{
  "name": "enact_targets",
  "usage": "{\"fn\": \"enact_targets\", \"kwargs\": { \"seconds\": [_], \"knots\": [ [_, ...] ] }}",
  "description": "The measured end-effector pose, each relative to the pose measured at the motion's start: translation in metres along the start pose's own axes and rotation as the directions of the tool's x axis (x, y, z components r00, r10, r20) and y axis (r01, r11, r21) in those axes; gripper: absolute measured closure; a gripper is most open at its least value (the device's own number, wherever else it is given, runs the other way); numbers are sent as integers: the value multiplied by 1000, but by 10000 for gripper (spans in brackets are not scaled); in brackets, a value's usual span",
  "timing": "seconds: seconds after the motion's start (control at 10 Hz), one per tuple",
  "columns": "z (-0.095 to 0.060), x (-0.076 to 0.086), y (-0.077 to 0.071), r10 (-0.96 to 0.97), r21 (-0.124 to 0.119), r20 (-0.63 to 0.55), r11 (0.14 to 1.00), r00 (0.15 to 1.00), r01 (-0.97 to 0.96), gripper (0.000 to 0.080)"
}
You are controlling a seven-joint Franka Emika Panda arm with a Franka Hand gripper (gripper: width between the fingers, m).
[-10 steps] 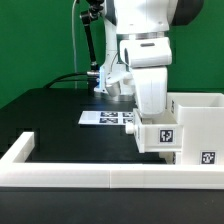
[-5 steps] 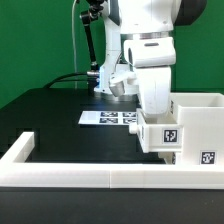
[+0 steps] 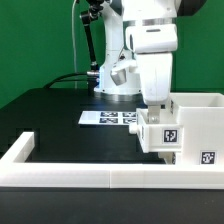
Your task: Assemble drawer
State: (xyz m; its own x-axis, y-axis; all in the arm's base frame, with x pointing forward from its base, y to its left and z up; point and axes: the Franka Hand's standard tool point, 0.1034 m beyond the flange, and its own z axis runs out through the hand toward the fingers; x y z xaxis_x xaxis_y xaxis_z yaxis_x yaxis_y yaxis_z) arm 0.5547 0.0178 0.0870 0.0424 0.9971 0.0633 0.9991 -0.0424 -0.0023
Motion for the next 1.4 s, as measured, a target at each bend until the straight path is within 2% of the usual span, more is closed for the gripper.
{"fn": "enact_targets", "kwargs": {
  "seconds": [0.2, 0.3, 0.4, 0.6, 0.8, 1.0, 1.2, 1.4],
  "knots": [
    [-19, -6, 8, 7, 5, 12, 1000, 1000, -7, 153],
    [-27, -14, 12, 2, 2, 18, 1000, 1000, -2, 150],
    [-30, -29, 14, -23, -4, 22, 1000, 999, 23, 150],
    [-15, -59, 10, -59, 8, 16, 998, 998, 59, 150],
    [-1, -73, 10, -74, 11, 4, 997, 997, 74, 150],
    [15, -74, 12, -66, 17, -8, 998, 998, 67, 150],
    [21, -73, 18, -62, 18, -16, 998, 998, 62, 150],
    [28, -61, 19, -36, 25, -25, 999, 999, 37, 150]
  ]
}}
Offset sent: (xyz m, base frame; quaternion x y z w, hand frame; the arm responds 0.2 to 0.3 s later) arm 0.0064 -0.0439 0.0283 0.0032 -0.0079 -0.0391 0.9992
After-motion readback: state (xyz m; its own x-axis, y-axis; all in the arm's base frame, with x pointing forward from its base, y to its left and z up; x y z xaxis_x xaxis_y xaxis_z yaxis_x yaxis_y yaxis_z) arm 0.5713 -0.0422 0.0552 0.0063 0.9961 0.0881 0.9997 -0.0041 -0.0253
